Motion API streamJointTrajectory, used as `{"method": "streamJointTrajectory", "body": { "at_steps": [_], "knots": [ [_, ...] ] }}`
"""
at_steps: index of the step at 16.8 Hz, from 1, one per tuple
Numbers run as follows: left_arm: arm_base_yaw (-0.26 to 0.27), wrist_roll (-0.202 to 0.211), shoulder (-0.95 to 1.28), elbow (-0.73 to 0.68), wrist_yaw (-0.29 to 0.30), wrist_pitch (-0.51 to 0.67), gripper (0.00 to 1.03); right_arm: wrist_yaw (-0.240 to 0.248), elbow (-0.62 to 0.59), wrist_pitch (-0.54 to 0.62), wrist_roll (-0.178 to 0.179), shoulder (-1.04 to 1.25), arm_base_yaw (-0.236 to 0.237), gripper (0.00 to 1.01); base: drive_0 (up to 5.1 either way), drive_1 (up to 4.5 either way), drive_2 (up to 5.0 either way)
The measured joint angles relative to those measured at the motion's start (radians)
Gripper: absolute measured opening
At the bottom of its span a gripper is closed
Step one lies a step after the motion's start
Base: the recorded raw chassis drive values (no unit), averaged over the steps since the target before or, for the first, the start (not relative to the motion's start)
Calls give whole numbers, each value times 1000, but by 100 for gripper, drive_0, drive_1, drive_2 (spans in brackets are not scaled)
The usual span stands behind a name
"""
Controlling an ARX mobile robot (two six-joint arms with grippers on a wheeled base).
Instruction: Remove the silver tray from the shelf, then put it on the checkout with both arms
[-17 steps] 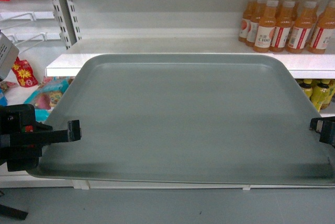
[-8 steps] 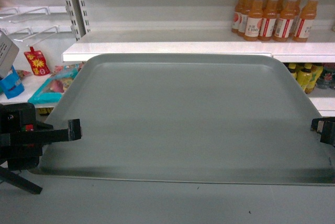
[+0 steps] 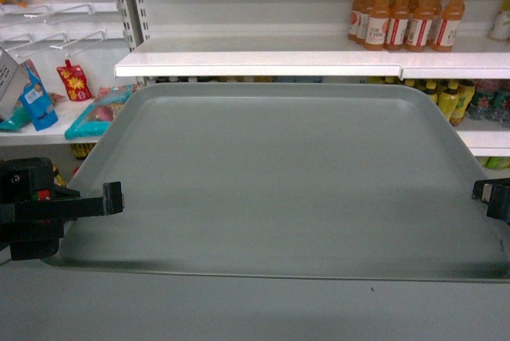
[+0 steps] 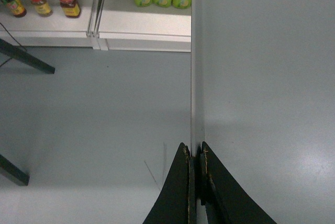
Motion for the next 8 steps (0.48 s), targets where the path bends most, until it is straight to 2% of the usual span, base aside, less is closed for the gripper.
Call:
{"method": "streamJointTrajectory", "body": {
  "at_steps": [8],
  "knots": [
    [0, 0, 0, 0, -2, -8, 3, -1, 0, -2, 0, 0, 0, 3, -1, -418, 416]
  ]
}}
